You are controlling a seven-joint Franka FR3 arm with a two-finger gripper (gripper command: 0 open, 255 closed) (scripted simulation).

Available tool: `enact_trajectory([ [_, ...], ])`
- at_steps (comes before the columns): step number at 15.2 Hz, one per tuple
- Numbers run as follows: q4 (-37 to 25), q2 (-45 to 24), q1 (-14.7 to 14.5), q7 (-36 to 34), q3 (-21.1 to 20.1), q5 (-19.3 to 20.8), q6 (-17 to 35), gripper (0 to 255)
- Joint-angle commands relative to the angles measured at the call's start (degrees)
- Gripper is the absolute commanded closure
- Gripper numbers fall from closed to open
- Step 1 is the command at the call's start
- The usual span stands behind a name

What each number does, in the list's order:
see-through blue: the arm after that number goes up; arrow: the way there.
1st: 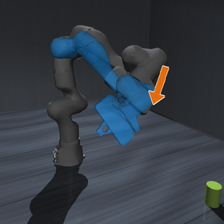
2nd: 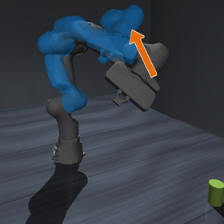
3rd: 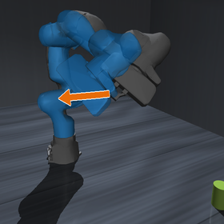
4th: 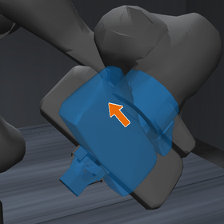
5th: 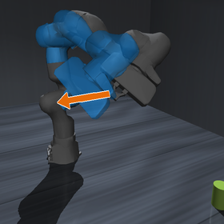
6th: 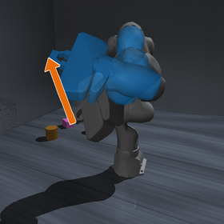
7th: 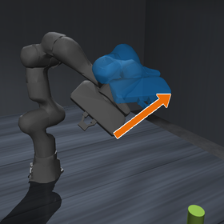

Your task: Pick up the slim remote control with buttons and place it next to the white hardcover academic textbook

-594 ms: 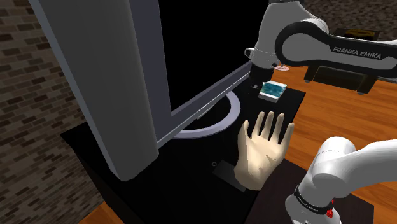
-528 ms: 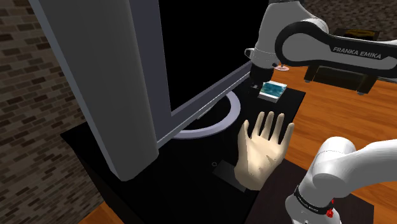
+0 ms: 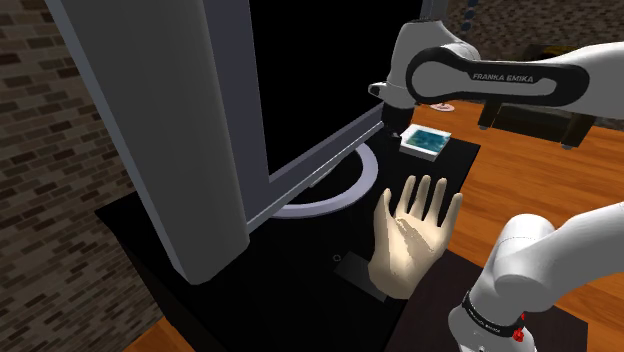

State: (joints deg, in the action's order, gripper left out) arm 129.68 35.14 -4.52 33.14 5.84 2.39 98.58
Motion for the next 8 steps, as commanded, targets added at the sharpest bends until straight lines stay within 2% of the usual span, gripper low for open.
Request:
enact_trajectory([
  [1, -1.5, -4.0, -1.2, 7.0, 2.5, 0.8, 2.3, 0],
  [8, -9.7, -19.1, -5.8, 29.8, 10.5, 0.7, 7.9, 0],
])
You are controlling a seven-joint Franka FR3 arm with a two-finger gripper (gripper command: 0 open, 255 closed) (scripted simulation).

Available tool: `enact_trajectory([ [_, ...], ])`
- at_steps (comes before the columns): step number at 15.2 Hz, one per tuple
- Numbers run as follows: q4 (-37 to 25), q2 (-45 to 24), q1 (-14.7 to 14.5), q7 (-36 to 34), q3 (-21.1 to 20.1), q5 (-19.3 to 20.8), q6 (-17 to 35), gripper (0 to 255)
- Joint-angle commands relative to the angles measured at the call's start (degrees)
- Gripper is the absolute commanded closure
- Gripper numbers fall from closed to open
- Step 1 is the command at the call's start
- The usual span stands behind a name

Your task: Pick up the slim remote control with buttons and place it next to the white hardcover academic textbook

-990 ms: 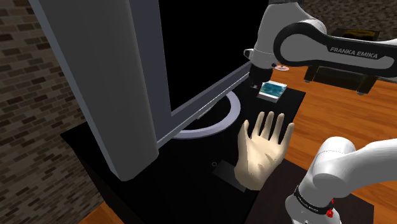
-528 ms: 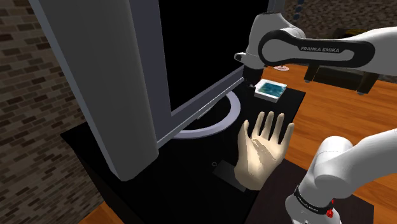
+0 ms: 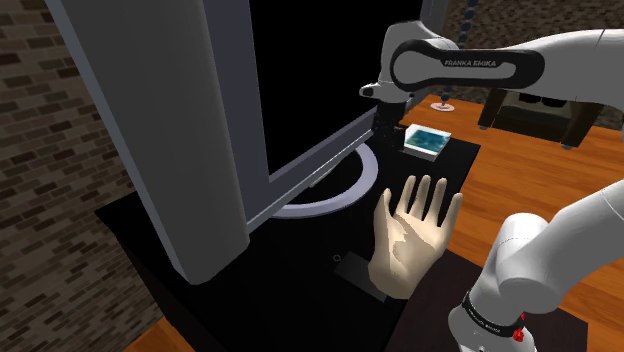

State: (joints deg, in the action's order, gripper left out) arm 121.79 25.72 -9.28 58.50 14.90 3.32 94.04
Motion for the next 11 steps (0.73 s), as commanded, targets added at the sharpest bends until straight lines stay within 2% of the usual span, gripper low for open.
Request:
enact_trajectory([
  [1, -3.3, -12.0, -2.1, 7.6, 2.7, -0.5, 13.0, 0],
  [2, -2.4, -1.1, -0.9, 4.2, 1.5, -0.1, -3.6, 0],
  [5, -3.6, -4.7, -1.7, 8.5, 2.7, -0.1, -0.9, 0],
  [9, -6.8, -12.1, -4.5, 16.6, 6.0, -0.6, 4.0, 0],
  [10, -6.7, -3.2, -3.4, 14.2, 5.4, -0.4, -10.9, 0],
  [11, -6.7, -3.2, -3.4, 14.2, 5.4, -0.4, -10.9, 0],
])
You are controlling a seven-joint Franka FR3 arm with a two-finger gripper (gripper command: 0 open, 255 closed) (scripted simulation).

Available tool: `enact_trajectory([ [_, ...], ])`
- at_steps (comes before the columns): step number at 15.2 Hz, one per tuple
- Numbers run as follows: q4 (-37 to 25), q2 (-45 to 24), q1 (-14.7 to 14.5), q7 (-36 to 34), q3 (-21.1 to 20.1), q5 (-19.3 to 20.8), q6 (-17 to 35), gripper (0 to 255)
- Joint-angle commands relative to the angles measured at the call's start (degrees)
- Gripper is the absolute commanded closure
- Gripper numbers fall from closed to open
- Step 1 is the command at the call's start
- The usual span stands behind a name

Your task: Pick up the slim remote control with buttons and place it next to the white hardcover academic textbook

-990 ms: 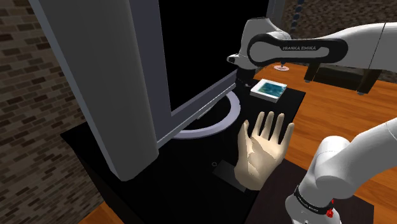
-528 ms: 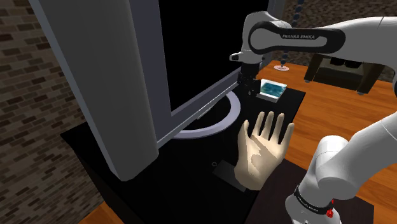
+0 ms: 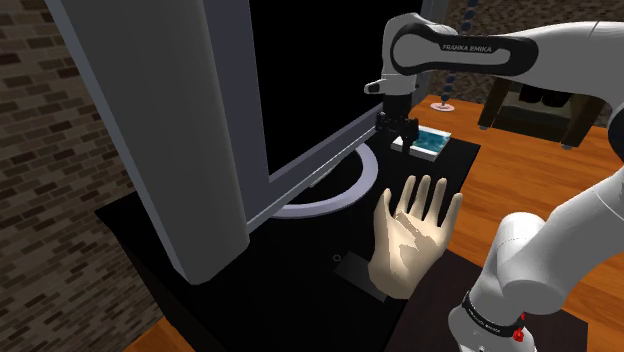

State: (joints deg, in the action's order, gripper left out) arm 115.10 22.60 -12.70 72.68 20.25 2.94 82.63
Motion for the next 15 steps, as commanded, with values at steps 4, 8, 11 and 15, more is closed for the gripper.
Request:
enact_trajectory([
  [4, -1.3, -6.2, -1.7, 6.0, 2.0, -0.2, 6.8, 0],
  [8, -2.7, -1.5, -2.0, 7.6, 3.2, -0.4, -3.8, 0],
  [11, -2.9, -5.6, -3.0, 10.9, 4.2, -0.5, 1.4, 0],
  [15, -4.3, -11.4, -5.5, 15.1, 6.3, -1.3, 7.9, 0],
])
